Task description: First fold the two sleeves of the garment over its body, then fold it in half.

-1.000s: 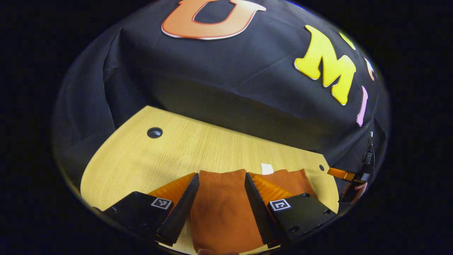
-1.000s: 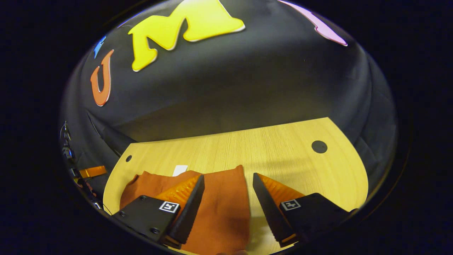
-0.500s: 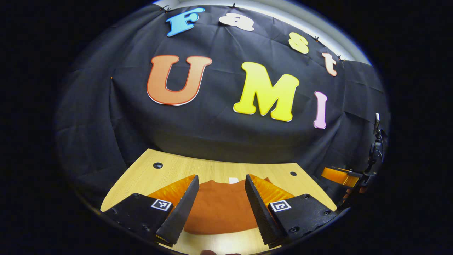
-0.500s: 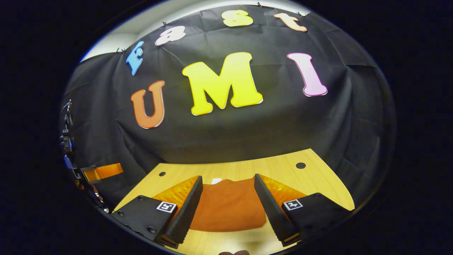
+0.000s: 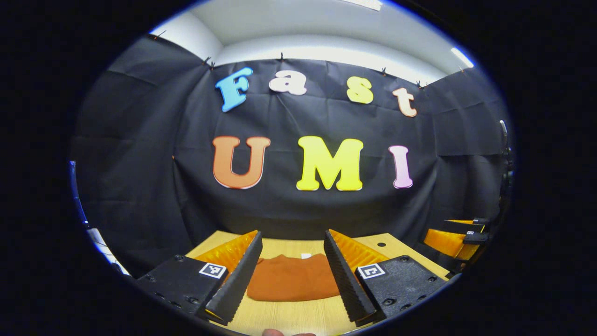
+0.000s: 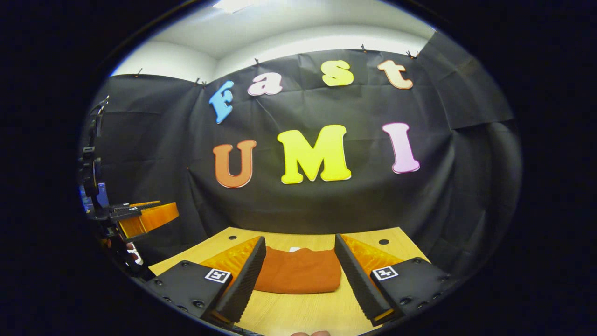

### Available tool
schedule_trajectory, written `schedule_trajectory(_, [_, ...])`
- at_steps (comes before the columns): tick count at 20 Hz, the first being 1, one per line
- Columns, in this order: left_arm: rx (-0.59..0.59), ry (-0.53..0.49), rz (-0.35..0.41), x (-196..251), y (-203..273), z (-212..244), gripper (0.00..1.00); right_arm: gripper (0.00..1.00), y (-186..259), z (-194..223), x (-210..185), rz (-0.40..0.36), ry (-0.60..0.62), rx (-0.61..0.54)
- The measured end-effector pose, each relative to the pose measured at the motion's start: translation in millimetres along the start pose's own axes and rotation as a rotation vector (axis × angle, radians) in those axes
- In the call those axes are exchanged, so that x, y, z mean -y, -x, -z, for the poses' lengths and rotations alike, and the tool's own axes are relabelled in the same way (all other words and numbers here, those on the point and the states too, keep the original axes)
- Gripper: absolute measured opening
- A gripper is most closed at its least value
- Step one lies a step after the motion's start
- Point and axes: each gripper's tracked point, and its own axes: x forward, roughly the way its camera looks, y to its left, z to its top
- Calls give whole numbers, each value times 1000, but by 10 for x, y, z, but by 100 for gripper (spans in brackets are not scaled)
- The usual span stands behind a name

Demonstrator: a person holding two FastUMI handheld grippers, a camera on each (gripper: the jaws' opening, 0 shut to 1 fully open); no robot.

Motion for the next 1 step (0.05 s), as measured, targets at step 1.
schedule_trajectory(1, [-15,-11,-10,67,92,37,96,94,106,-19,-56,-12,12,15])
